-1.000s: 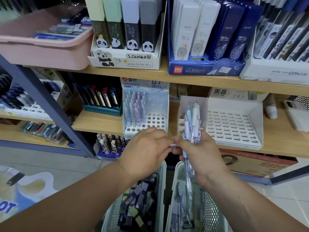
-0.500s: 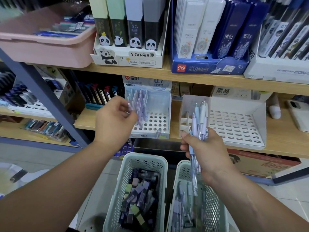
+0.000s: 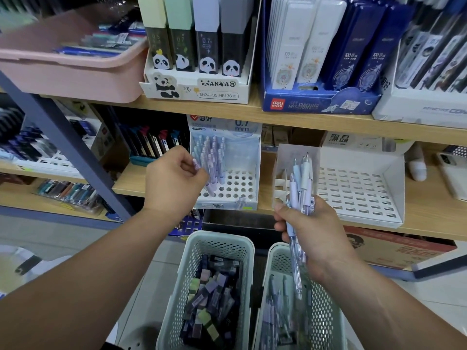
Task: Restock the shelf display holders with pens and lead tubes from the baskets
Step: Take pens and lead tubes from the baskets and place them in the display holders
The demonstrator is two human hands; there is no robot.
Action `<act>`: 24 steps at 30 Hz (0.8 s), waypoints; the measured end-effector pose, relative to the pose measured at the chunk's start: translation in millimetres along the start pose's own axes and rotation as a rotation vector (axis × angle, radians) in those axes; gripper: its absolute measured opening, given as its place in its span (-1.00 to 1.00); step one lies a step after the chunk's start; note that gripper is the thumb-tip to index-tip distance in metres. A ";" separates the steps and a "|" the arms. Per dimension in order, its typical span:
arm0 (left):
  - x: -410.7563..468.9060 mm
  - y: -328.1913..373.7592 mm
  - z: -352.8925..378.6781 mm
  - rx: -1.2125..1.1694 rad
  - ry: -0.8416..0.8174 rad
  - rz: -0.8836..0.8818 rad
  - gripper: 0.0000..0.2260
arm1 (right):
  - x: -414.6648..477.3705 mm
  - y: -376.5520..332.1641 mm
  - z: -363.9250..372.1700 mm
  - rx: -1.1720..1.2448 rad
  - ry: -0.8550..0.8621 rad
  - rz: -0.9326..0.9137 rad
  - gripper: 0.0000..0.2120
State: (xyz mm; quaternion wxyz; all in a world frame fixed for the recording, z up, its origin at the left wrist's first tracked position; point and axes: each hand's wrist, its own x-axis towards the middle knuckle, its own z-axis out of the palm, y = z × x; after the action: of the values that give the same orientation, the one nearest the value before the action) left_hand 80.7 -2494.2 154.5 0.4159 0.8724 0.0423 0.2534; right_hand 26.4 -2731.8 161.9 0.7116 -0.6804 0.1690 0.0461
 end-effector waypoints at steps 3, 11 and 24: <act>-2.0 -2.5 3.4 0.072 -0.056 0.001 -0.86 | -0.6 -0.7 -0.2 -0.002 -0.033 0.008 -0.82; -2.6 -3.2 6.1 0.136 -0.085 0.056 -0.73 | -2.4 -2.0 0.3 0.020 -0.126 0.006 -0.82; -5.1 -0.5 6.4 0.248 -0.115 0.182 -0.70 | -1.0 -0.3 -2.4 0.050 -0.162 0.015 -0.78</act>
State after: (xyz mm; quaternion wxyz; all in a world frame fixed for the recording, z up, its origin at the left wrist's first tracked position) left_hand 79.4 -2499.8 148.7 0.2823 0.9302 -0.0296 0.2326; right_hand 25.1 -2734.0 162.5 0.7394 -0.6551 0.1170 0.1022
